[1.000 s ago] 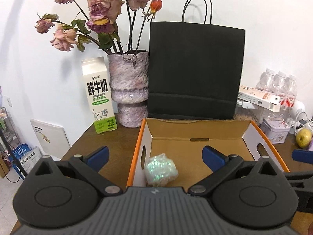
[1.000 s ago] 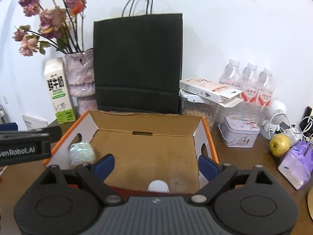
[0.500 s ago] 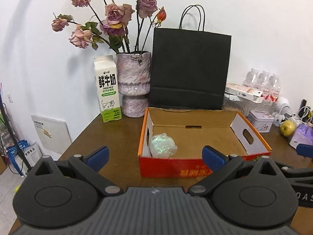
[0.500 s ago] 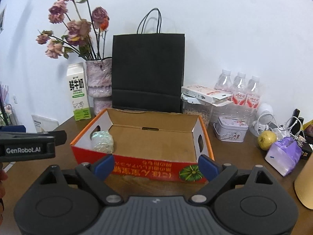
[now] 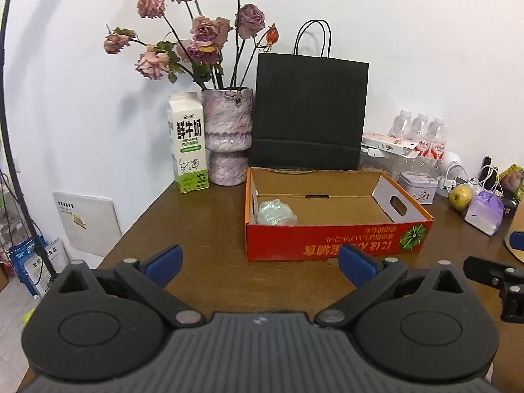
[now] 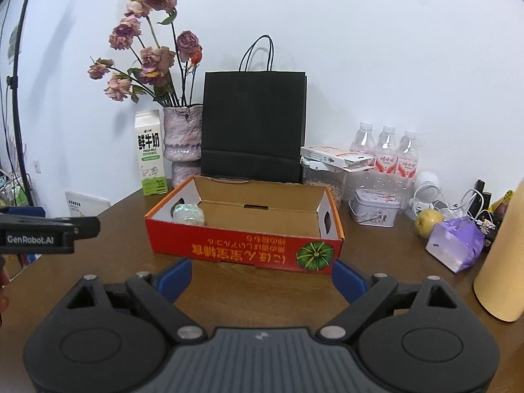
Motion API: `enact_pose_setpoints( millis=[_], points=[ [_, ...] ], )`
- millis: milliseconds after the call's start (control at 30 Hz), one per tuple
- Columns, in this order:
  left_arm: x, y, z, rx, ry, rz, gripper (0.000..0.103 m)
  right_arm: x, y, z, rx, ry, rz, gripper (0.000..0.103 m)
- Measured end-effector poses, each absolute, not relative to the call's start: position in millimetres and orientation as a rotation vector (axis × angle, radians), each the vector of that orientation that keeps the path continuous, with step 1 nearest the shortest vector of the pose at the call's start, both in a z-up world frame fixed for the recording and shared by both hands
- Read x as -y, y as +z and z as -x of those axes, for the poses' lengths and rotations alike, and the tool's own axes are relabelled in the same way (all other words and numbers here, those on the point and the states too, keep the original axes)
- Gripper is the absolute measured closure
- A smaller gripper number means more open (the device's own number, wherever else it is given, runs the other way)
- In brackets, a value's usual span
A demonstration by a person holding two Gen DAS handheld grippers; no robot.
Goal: Organize objects
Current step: 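Move both tools back toward the items on the table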
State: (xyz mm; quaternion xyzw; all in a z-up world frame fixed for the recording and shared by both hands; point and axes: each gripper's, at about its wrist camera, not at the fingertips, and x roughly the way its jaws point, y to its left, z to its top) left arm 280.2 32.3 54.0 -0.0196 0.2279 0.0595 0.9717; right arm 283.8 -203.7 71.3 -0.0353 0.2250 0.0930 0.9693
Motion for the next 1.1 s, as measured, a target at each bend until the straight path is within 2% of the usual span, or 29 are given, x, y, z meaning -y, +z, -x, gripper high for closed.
enact_pose_setpoints(
  millis=[267,667,1100],
  points=[
    [-27,47,-239,-0.442,0.147,-0.046,0.0,207,64,-242,-0.436,0.189,0.094,0.011],
    [-22,32,-176,-0.424,0.035,0.012,0.0,211,34,-176,-0.445,0.206,0.109,0.01],
    [-29,7,-141,-0.451,0.054,0.062,0.0,224,7,-133,-0.453,0.181,0.077,0.01]
  ],
)
